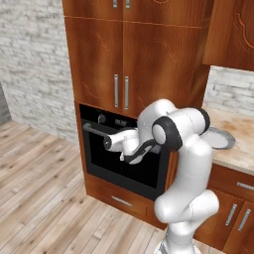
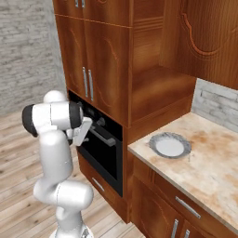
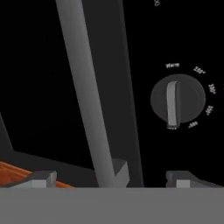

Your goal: Take the baked cake out of the oven and place it on the plate for cooling. Then close the oven door.

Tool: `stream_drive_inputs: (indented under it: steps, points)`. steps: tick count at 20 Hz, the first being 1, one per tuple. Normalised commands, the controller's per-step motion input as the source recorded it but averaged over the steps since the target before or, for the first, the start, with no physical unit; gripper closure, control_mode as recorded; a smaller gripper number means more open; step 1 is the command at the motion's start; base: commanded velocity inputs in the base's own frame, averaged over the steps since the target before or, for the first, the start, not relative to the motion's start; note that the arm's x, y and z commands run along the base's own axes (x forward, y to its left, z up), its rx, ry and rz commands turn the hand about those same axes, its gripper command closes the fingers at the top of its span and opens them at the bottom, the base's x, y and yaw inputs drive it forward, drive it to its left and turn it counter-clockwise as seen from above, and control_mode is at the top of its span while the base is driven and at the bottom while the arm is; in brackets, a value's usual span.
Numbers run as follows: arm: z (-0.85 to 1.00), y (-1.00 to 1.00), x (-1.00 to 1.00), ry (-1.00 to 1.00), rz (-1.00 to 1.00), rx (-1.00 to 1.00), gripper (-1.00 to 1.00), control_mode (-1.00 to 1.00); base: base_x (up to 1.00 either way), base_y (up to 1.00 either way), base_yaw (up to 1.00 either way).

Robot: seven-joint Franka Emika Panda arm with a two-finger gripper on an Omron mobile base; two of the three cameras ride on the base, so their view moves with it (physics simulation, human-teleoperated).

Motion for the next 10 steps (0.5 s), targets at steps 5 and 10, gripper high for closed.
stream_drive_inputs:
  steps: [5,10]
  points:
    - [-0.17,-0.11,0.29,0.01,-0.03,0.0,-1.0,-1.0,0.0,0.0,0.0]
    - [-0.22,-0.09,0.31,0.0,-0.01,0.0,-1.0,-1.0,0.0,0.0,0.0]
